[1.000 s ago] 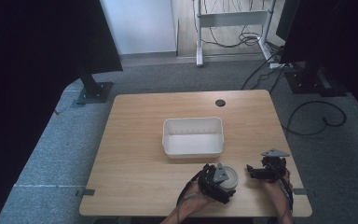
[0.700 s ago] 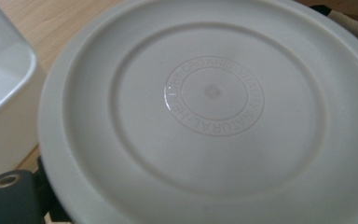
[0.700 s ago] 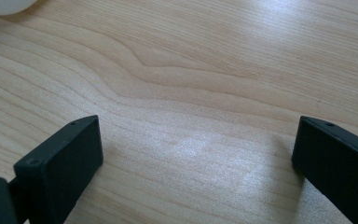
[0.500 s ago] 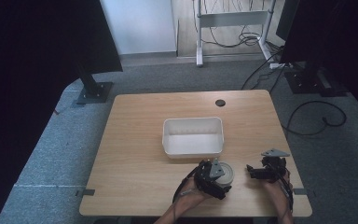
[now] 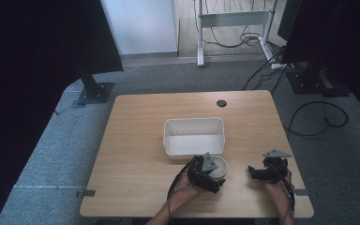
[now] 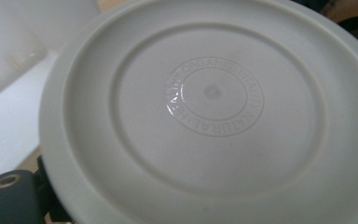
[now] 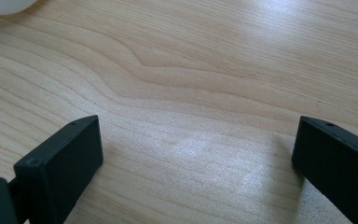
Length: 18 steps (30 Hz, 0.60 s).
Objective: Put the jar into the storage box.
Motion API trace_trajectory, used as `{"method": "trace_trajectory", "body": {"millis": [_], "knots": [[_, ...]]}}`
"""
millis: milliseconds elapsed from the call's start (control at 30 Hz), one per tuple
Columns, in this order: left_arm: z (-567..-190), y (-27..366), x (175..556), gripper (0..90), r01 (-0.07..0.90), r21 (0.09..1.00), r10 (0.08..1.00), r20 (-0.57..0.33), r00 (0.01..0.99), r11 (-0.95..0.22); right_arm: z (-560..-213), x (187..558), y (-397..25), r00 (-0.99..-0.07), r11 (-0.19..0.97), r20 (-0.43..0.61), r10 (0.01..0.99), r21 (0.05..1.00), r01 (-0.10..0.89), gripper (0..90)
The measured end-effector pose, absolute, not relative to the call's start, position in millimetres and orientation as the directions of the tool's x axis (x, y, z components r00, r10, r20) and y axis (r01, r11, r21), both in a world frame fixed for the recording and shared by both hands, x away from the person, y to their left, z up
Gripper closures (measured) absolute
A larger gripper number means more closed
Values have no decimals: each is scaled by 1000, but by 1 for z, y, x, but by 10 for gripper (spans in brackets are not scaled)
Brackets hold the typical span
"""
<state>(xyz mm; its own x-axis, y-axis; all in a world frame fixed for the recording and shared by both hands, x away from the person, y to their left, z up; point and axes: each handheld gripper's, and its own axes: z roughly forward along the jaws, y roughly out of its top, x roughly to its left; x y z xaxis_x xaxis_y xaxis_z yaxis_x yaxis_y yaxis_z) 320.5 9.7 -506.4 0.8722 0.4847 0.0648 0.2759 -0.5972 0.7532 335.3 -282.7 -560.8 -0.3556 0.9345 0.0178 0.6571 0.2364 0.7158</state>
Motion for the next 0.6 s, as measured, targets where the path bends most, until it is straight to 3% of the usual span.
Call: {"method": "trace_trajectory", "body": {"millis": [600], "knots": [[-496,27,346,97,317,771,552,52,832,-552,-561,335,-283,-355,236,18,935,716,657,15]]}}
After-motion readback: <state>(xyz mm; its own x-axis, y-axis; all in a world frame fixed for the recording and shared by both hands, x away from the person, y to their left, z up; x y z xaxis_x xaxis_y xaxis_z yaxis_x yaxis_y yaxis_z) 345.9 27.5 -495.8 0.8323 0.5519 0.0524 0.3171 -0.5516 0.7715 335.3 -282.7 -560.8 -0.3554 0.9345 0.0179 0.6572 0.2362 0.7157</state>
